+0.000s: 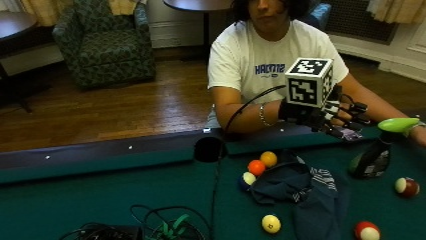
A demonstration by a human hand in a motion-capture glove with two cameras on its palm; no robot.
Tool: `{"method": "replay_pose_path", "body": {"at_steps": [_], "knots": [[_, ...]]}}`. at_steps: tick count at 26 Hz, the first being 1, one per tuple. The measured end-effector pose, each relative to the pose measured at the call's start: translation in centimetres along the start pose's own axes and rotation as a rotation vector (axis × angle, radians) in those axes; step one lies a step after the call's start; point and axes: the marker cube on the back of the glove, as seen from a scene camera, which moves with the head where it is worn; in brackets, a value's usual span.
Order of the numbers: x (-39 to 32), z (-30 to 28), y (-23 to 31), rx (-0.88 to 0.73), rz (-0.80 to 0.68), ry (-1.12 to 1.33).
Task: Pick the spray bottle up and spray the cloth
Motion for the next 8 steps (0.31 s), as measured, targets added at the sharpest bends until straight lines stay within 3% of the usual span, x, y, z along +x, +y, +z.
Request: {"method": "replay_pose_path", "body": {"at_steps": [8], "knots": [[1.4,-1.6,0.9,0.028,0.017,-0.059]]}}
